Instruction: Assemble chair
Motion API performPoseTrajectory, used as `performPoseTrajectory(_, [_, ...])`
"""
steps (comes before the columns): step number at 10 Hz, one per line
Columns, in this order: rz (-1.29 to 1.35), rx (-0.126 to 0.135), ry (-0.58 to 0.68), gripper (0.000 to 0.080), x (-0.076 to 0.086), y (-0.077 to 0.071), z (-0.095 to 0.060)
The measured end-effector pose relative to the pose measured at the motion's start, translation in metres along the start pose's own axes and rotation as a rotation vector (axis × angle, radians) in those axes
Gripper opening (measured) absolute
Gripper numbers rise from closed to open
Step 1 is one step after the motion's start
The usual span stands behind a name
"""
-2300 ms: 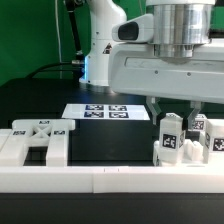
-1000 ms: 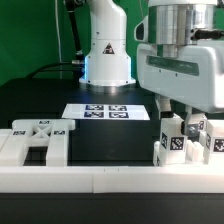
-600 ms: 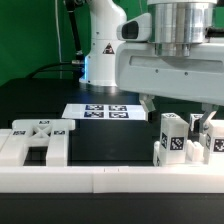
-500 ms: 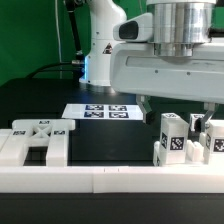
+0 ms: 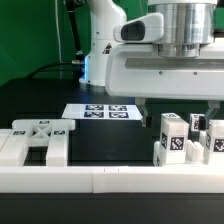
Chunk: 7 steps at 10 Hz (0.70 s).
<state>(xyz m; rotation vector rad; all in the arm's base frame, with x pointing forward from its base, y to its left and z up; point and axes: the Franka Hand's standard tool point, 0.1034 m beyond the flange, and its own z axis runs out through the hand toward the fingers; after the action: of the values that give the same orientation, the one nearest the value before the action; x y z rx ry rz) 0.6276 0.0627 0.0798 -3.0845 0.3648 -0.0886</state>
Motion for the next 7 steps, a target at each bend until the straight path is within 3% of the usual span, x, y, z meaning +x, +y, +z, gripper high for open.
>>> performPoseTrajectory(4, [-0.318,-0.013,0.003,0.0649,0.0003,0.0044,0.0011])
performPoseTrajectory(6, [-0.316,-0.013,0.003,0.0649,0.0002,0.0045,0.0012])
performPoseTrajectory(7, [-0.302,-0.012,0.003,0.0526,0.0002,0.0044,0.0013])
